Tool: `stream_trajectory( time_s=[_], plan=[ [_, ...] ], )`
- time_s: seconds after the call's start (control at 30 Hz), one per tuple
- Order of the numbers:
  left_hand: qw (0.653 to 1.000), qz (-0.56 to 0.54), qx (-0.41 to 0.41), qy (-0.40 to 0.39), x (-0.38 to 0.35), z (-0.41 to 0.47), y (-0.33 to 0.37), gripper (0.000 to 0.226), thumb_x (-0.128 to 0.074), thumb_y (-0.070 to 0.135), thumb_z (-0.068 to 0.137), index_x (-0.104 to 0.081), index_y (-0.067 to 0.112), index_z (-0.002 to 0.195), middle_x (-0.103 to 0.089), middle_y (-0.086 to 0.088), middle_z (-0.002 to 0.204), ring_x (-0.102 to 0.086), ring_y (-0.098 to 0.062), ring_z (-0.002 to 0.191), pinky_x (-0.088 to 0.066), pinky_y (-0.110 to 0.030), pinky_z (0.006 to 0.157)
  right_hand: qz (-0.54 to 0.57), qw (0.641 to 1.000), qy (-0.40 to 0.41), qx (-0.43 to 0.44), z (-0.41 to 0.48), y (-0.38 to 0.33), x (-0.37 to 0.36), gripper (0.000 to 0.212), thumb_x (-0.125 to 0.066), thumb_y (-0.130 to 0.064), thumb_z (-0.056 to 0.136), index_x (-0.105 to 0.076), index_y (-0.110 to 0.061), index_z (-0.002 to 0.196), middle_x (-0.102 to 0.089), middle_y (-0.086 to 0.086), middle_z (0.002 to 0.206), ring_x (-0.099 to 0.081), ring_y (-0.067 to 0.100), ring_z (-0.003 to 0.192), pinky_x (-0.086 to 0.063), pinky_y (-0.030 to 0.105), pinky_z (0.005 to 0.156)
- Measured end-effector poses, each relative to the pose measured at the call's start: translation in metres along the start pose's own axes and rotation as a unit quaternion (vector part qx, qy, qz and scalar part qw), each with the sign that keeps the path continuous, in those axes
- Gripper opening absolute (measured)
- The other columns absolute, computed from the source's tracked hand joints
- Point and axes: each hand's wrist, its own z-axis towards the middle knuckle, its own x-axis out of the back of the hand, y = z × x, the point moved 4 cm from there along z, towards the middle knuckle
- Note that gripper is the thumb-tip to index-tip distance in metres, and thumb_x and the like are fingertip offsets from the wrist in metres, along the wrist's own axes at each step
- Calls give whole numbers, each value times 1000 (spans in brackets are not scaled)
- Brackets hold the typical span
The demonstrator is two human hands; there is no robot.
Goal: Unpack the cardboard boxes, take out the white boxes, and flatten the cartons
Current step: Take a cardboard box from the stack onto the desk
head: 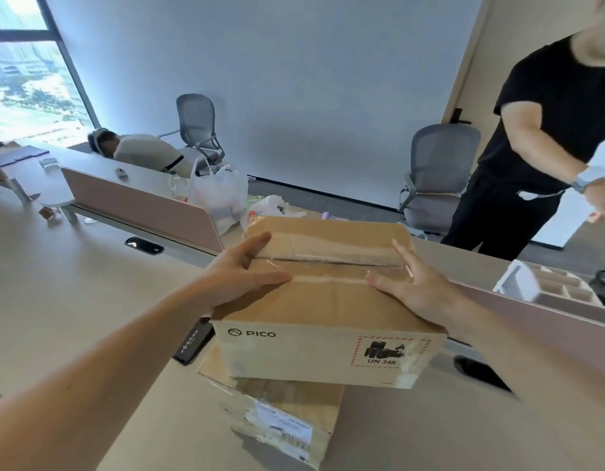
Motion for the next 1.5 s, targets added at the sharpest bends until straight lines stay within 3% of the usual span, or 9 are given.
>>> stream_trajectory(
  time_s=[0.13,0.23,0.33,0.47,0.63,0.73,0.97,1.27,1.5],
  plan=[
    [1000,6,-10,4,-6,-4,5,98,-93,54,62,-47,51,148,-45,43,113,-52,15,100,-45,-13,83,21,1000,17,-7,-19,8,4,121,-81,-79,59,-17,-55,159,-33,-7,166,-38,16,149,-44,38,111],
    [999,22,-29,-16,-17,-12,22,104,-94,59,55,-48,48,148,-50,38,127,-52,1,116,-43,-21,98,37,999,25,-15,-44,19,12,127,-79,-82,54,-15,-53,160,-30,-6,167,-34,18,151,-45,36,106],
    [998,31,-48,-35,-37,-20,49,104,-93,63,51,-50,52,146,-48,41,121,-54,2,112,-41,-12,85,34,998,44,-14,-65,28,39,126,-76,-80,57,-14,-48,162,-27,-6,169,-31,18,152,-39,30,97],
    [996,48,-62,-44,-77,-30,84,105,-93,71,44,-50,61,140,-50,13,140,-54,-14,127,-45,-26,99,-18,996,76,-31,-99,46,91,123,-71,-87,59,-12,-50,161,-30,-5,167,-37,21,149,-40,37,103],
    [990,89,-91,-62,-151,-49,130,107,-87,80,42,-44,68,139,-43,7,156,-48,-19,137,-40,-40,116,-23,993,111,-40,-148,97,152,122,-70,-85,62,-12,-45,162,-28,-8,168,-35,21,150,-37,41,116],
    [987,111,-92,-75,-210,-60,149,104,-85,79,49,-39,68,142,-28,6,166,-42,-21,142,-41,-39,111,-3,992,117,-46,-175,143,185,124,-69,-84,61,-12,-44,163,-27,-8,168,-36,20,149,-39,38,108],
    [989,87,-72,-97,-349,-98,158,114,-81,80,43,-35,65,147,-37,17,134,-49,-1,98,-39,-18,70,-10,992,114,-58,-229,260,238,134,-63,-98,51,-11,-46,162,-27,-13,167,-34,20,150,-36,37,102],
    [989,55,-24,-133,-458,-129,99,111,-90,70,48,-36,67,144,-46,13,137,-56,-7,111,-46,-19,74,-1,989,104,-102,-267,381,223,121,-70,-89,64,-11,-48,161,-29,-16,166,-33,15,151,-35,33,105],
    [988,59,-3,-142,-498,-141,31,107,-91,64,49,-36,71,141,-45,17,132,-55,-16,120,-54,-39,94,15,988,109,-107,-278,449,167,115,-75,-75,73,-10,-44,163,-32,-13,166,-31,13,152,-30,30,113]
  ],
)
